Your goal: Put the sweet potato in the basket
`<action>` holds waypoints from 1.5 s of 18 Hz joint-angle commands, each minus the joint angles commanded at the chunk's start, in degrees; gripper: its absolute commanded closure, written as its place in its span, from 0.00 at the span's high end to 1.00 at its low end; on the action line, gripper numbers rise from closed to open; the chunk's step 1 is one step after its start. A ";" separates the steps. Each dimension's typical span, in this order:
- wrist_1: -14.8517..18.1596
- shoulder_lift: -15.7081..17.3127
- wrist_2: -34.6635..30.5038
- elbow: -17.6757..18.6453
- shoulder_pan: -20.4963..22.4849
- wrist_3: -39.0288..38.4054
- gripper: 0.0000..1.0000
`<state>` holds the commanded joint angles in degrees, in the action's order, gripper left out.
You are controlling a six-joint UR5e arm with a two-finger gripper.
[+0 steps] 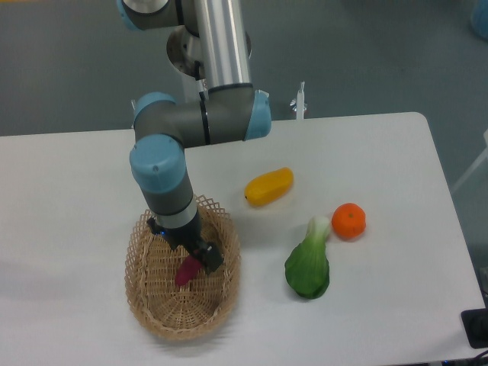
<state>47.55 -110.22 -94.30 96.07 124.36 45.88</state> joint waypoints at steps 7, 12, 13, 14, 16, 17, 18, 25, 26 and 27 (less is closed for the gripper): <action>2.80 4.04 -1.14 -5.54 7.91 4.37 1.00; 8.78 6.94 -0.97 -6.15 12.48 16.85 1.00; 9.92 7.38 -0.97 -6.24 13.53 19.31 1.00; 11.24 8.00 -0.88 -6.68 14.76 21.68 1.00; 14.05 8.35 -0.53 -7.82 16.61 25.99 1.00; 14.58 8.36 -0.09 -8.00 17.49 28.10 1.00; 14.59 8.36 0.52 -8.00 18.11 29.69 1.00; 14.50 8.97 3.69 -7.39 22.24 34.80 1.00; 14.59 9.15 3.69 -7.30 22.25 34.80 1.00; 14.59 9.15 3.78 -7.38 22.25 34.72 1.00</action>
<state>62.14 -101.07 -90.53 88.68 146.60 80.60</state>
